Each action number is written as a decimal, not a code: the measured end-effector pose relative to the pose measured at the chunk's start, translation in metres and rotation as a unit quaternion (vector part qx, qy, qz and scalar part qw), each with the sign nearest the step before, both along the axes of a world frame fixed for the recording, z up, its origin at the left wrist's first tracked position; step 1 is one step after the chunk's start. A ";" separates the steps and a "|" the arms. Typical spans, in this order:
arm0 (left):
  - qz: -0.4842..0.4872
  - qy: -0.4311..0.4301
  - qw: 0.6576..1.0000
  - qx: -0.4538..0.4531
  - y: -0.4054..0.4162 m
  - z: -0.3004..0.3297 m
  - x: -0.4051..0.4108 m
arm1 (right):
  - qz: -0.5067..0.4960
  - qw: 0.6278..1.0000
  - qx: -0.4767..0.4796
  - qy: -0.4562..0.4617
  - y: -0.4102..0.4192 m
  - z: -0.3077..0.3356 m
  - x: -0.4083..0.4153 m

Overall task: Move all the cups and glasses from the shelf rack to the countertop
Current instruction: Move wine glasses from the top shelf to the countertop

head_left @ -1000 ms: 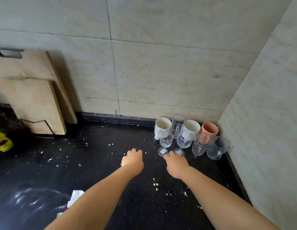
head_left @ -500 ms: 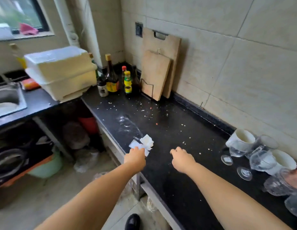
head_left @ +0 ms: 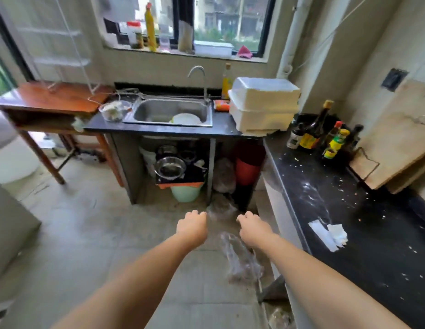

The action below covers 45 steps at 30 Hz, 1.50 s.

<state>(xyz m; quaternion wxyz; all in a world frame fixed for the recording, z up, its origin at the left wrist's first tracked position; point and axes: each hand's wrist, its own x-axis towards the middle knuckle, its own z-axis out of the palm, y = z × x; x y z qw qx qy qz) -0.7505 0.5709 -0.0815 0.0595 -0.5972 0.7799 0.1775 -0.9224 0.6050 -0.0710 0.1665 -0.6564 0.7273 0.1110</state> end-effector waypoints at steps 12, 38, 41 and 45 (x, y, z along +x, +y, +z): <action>0.212 -0.012 0.977 -0.026 -0.027 0.030 0.329 | 0.215 0.974 -0.058 -0.039 -0.091 0.018 0.334; 0.291 0.009 0.956 -0.046 -0.320 0.050 0.585 | 0.278 0.960 -0.022 -0.041 -0.414 0.010 0.594; 0.293 0.006 0.955 -0.037 -0.361 0.048 0.606 | 0.285 0.957 -0.028 -0.042 -0.456 0.014 0.616; 0.289 0.043 0.955 -0.043 -0.431 0.046 0.630 | 0.281 0.958 -0.043 -0.039 -0.522 0.024 0.646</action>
